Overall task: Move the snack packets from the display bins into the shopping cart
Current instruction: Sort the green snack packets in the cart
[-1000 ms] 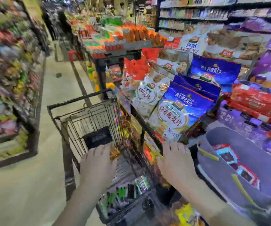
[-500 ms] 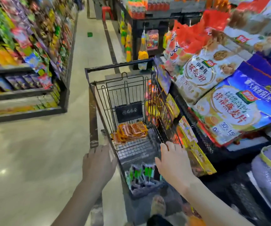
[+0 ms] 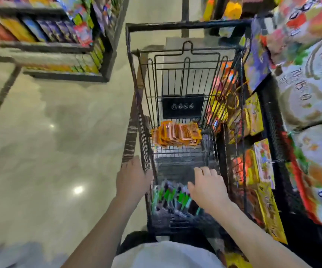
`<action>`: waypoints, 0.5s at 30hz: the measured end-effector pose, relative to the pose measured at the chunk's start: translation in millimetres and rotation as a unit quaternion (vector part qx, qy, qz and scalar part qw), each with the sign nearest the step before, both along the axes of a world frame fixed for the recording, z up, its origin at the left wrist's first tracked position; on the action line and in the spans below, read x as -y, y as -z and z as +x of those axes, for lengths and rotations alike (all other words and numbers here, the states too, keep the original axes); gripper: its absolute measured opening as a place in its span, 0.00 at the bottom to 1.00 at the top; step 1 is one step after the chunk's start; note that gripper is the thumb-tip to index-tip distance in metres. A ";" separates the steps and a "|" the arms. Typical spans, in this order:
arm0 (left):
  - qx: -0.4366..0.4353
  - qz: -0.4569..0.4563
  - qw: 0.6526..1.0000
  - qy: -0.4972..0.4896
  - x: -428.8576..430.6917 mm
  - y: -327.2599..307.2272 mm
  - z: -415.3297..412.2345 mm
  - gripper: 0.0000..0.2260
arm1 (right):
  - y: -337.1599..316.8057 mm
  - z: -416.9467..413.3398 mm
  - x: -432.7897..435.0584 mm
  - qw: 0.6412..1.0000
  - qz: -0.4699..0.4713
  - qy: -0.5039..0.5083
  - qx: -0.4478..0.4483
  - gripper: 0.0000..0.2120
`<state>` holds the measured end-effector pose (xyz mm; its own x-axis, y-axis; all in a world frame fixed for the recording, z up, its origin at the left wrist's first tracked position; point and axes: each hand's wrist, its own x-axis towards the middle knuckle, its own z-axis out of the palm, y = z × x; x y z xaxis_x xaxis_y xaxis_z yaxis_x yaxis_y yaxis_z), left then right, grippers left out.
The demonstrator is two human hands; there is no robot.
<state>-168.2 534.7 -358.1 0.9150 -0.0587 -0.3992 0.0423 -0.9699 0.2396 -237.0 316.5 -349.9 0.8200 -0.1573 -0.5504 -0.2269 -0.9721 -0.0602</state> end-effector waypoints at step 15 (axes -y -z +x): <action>0.070 -0.132 0.959 -0.240 26.8 142.9 -19.3 0.05 | 197.6 -7.7 51.9 0.967 0.173 0.023 -0.186 0.35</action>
